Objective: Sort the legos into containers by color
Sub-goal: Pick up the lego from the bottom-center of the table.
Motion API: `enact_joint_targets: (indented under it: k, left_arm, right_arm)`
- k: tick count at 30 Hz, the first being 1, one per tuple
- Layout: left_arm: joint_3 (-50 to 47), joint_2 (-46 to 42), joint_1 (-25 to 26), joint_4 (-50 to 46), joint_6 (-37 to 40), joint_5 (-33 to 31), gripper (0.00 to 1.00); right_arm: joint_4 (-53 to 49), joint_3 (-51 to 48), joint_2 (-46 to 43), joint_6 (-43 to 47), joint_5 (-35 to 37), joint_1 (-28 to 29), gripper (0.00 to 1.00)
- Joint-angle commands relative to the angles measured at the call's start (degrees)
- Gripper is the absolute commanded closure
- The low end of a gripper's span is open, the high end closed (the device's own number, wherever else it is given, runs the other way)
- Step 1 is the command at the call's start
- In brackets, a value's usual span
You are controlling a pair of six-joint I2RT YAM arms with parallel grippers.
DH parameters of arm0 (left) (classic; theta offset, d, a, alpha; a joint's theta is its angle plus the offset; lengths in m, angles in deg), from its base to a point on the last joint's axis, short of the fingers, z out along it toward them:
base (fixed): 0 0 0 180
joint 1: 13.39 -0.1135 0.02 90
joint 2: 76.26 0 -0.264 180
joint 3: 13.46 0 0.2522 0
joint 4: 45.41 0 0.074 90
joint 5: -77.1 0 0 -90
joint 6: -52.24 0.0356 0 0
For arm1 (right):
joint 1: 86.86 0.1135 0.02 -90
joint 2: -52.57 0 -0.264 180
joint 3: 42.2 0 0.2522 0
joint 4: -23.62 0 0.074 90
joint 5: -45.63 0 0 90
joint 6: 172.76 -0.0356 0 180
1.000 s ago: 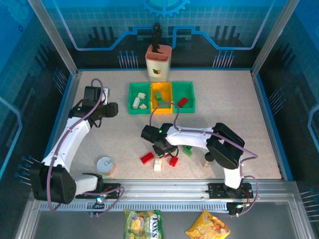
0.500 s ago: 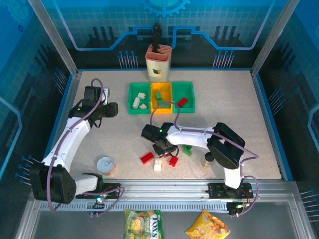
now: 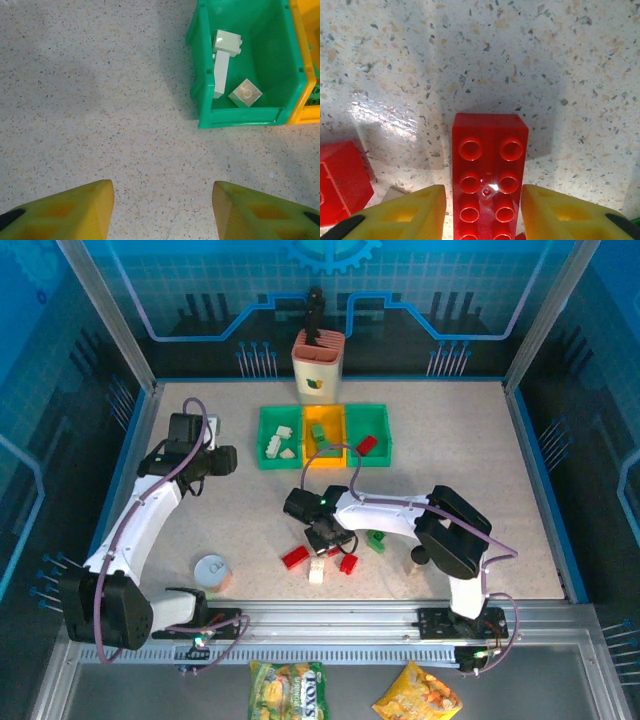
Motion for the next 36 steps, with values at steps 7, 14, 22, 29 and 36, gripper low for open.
enact_joint_targets:
  k: [7, 14, 22, 29, 36]
  left_arm:
    - [0.0, -0.6, -0.7, 0.2, -1.1, 1.1, 0.45]
    - [0.0, -0.6, -0.7, 0.2, -1.2, 1.0, 0.45]
    - [0.0, -0.6, -0.7, 0.2, -1.1, 0.8, 0.44]
    - [0.0, -0.5, -0.7, 0.1, -1.0, 0.7, 0.45]
    - [-0.2, -0.9, -0.7, 0.1, -0.9, 0.2, 0.44]
  right_arm:
    - [0.3, -0.1, 1.4, -0.3, -1.1, -1.3, 0.58]
    - [0.8, 0.4, 1.3, 0.3, -1.3, -2.0, 0.63]
    - [1.2, 1.2, 0.7, 1.0, -1.6, -2.7, 0.69]
    - [0.1, 4.0, -0.4, 3.6, -1.6, -5.0, 0.69]
    - [-1.5, 8.7, -1.1, 7.8, -0.9, -9.5, 0.69]
